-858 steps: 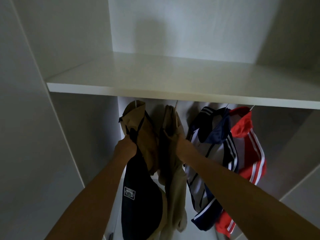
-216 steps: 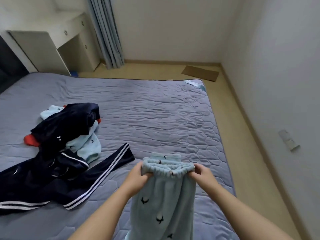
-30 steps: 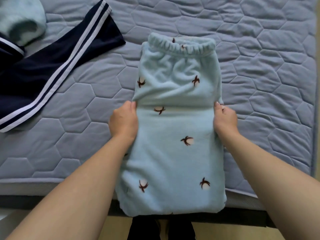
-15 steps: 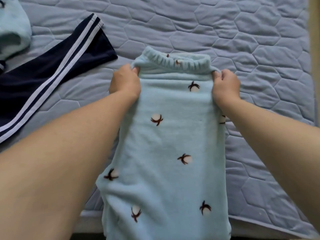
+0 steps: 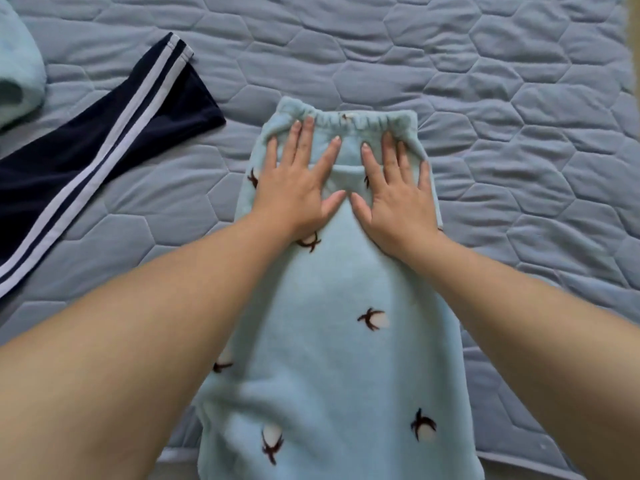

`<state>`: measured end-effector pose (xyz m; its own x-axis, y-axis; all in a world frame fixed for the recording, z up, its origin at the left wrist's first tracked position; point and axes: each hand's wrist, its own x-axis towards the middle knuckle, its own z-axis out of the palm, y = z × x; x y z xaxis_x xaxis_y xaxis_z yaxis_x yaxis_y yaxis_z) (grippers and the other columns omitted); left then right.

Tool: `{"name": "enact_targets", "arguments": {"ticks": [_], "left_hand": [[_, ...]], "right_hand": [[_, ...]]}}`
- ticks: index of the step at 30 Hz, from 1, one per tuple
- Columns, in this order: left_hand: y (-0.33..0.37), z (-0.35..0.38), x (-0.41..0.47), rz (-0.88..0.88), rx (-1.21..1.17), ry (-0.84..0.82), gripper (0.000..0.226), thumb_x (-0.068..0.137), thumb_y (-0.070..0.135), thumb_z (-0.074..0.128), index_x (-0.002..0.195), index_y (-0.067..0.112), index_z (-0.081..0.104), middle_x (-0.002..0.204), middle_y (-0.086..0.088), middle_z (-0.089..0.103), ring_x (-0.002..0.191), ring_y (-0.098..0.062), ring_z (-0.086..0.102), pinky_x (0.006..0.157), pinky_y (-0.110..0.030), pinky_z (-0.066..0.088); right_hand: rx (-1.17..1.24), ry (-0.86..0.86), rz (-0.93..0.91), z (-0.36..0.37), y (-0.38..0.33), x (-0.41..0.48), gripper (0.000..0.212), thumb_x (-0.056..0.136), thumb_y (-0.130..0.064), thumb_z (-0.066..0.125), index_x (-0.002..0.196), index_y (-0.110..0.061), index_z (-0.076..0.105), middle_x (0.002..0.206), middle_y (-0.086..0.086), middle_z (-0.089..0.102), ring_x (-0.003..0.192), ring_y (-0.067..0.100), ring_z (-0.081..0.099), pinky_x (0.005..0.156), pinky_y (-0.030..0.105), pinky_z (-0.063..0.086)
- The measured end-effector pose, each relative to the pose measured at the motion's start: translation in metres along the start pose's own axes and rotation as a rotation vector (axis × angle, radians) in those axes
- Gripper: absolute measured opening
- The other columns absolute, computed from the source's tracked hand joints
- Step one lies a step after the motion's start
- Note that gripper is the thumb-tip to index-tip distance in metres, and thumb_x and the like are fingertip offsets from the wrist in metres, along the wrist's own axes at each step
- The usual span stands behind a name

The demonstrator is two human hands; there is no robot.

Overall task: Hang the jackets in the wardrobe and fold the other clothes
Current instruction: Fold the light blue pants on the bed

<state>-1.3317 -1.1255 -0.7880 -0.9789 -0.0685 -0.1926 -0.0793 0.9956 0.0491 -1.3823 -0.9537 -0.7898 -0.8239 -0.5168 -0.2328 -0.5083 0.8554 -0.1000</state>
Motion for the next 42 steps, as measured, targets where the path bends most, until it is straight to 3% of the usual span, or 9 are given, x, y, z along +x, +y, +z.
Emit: {"name": "enact_targets", "arguments": {"ticks": [8,12,14,17,22,28,37,40,42], "left_hand": [[0.004,0.013,-0.037,-0.122,-0.144,0.166,0.079,0.085,0.058,0.038,0.152,0.03,0.008,0.161,-0.01,-0.002,0.148,-0.028,-0.002,0.116,-0.053,0.0],[-0.007,0.001,-0.125,-0.54,-0.809,0.12,0.078,0.085,0.046,0.061,0.148,0.023,0.022,0.149,0.002,0.034,0.132,-0.017,0.038,0.105,-0.036,0.034],[-0.013,-0.001,-0.178,-0.651,-1.068,0.029,0.061,0.084,0.041,0.067,0.135,0.02,0.041,0.128,0.007,0.053,0.111,-0.007,0.054,0.088,-0.025,0.043],[-0.008,0.005,-0.256,-0.8,-1.398,-0.245,0.044,0.074,0.052,0.073,0.106,0.025,0.058,0.107,0.004,0.068,0.096,-0.007,0.065,0.074,-0.022,0.05],[0.02,0.002,-0.339,-0.876,-1.666,-0.572,0.069,0.061,0.052,0.082,0.12,0.032,0.054,0.112,0.008,0.07,0.104,-0.013,0.066,0.077,-0.029,0.056],[0.05,-0.033,-0.359,-0.989,-1.494,-0.401,0.037,0.079,0.026,0.076,0.113,0.018,0.062,0.108,-0.004,0.071,0.095,-0.018,0.067,0.077,-0.033,0.054],[0.051,-0.19,-0.426,-0.856,-1.529,-0.561,0.06,0.056,0.052,0.076,0.11,0.032,0.062,0.101,0.005,0.073,0.084,-0.016,0.071,0.062,-0.032,0.056],[0.045,-0.228,-0.412,-0.866,-1.501,-0.426,0.046,0.076,0.038,0.077,0.115,0.025,0.057,0.105,-0.002,0.068,0.074,-0.018,0.071,0.055,-0.033,0.055],[0.038,-0.241,-0.38,-0.893,-1.48,-0.32,0.031,0.086,0.037,0.066,0.112,0.026,0.054,0.103,-0.003,0.064,0.061,-0.015,0.069,0.049,-0.03,0.053]], "right_hand": [[0.29,0.126,0.03,0.016,0.005,-0.025,0.069,0.095,-0.044,0.043,0.153,-0.031,0.008,0.162,0.001,-0.003,0.149,0.019,-0.002,0.116,0.054,0.003],[0.763,0.144,0.302,0.003,0.016,-0.099,0.074,0.093,-0.034,0.055,0.153,-0.022,0.013,0.159,0.001,0.015,0.141,0.008,0.02,0.111,0.016,0.015],[0.968,0.052,0.503,0.001,0.021,-0.144,0.067,0.092,-0.034,0.057,0.149,-0.025,0.022,0.146,-0.001,0.038,0.122,-0.001,0.041,0.099,0.014,0.031],[1.164,-0.201,0.674,0.011,0.025,-0.216,0.025,0.093,-0.032,0.058,0.117,-0.03,0.05,0.12,-0.004,0.062,0.085,-0.012,0.06,0.065,0.006,0.045],[1.316,-0.499,0.739,0.009,0.018,-0.305,0.031,0.089,-0.033,0.064,0.119,-0.03,0.058,0.112,-0.007,0.07,0.093,0.007,0.069,0.068,0.021,0.054],[1.337,-0.498,0.787,-0.029,0.015,-0.327,0.032,0.091,-0.03,0.063,0.121,-0.02,0.06,0.112,0.002,0.07,0.097,0.02,0.069,0.078,0.036,0.056],[1.474,-0.671,0.778,-0.167,0.006,-0.391,0.065,0.089,-0.019,0.064,0.141,-0.044,0.033,0.127,-0.013,0.058,0.104,0.023,0.067,0.072,0.041,0.058],[1.458,-0.673,0.696,-0.212,0.008,-0.371,0.043,0.089,-0.018,0.057,0.124,-0.045,0.055,0.111,-0.014,0.069,0.089,0.014,0.07,0.061,0.032,0.056],[1.472,-0.627,0.752,-0.232,0.011,-0.331,0.024,0.089,-0.022,0.052,0.105,-0.03,0.068,0.088,-0.005,0.074,0.067,0.012,0.069,0.051,0.026,0.053]]}}
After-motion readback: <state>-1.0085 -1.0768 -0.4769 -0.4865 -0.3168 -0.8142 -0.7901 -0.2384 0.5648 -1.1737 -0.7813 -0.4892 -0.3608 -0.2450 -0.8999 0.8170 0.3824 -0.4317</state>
